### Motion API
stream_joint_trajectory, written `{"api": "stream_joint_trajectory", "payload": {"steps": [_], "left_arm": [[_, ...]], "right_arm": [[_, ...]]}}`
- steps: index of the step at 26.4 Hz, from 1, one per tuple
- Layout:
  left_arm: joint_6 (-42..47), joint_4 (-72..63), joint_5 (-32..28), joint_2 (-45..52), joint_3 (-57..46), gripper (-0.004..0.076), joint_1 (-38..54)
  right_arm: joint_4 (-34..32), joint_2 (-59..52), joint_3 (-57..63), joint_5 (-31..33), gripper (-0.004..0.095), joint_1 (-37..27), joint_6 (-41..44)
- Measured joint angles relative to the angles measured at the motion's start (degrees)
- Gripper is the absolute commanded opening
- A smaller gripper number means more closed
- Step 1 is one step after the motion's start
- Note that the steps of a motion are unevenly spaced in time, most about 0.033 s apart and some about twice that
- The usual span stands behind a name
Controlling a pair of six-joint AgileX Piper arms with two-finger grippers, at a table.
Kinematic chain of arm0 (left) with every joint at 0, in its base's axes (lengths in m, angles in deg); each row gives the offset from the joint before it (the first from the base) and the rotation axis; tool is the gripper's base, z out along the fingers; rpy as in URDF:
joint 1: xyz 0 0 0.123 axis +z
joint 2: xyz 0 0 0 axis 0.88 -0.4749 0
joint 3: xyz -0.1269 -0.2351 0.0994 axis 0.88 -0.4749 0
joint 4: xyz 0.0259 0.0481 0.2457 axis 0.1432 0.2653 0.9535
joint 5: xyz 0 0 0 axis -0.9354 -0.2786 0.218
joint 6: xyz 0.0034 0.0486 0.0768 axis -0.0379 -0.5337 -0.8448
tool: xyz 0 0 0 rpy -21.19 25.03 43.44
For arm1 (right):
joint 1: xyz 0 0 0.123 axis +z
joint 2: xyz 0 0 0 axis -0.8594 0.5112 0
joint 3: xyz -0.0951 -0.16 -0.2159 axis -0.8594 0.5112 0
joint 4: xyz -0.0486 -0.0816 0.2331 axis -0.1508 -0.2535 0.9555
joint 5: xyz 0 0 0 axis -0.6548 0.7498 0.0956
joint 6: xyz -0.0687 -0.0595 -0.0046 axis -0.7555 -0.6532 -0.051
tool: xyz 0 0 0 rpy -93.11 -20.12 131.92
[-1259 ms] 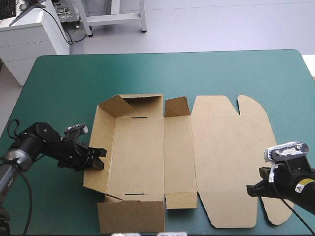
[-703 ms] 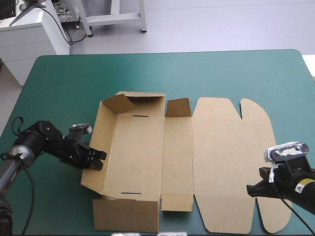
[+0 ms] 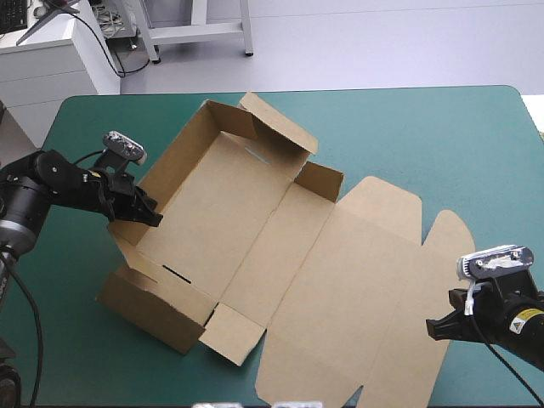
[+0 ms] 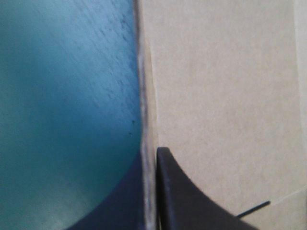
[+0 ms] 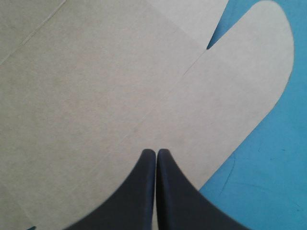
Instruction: Fold the box
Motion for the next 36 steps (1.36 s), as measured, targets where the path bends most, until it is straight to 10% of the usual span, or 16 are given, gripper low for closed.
{"api": "stream_joint_trajectory", "payload": {"steps": [16,36], "left_arm": [[-6.1,27.7,-29.6,-7.3,4.0,-0.0008,-32.6],[-7.0,50.7,-35.8,-8.7,3.5,-0.0008,-38.3]], "right_arm": [[0.0,-1.8,0.0,-2.6,-0.0013,0.0,1.1],[0.2,-1.8,0.0,-2.6,-0.0013,0.0,3.9]]}}
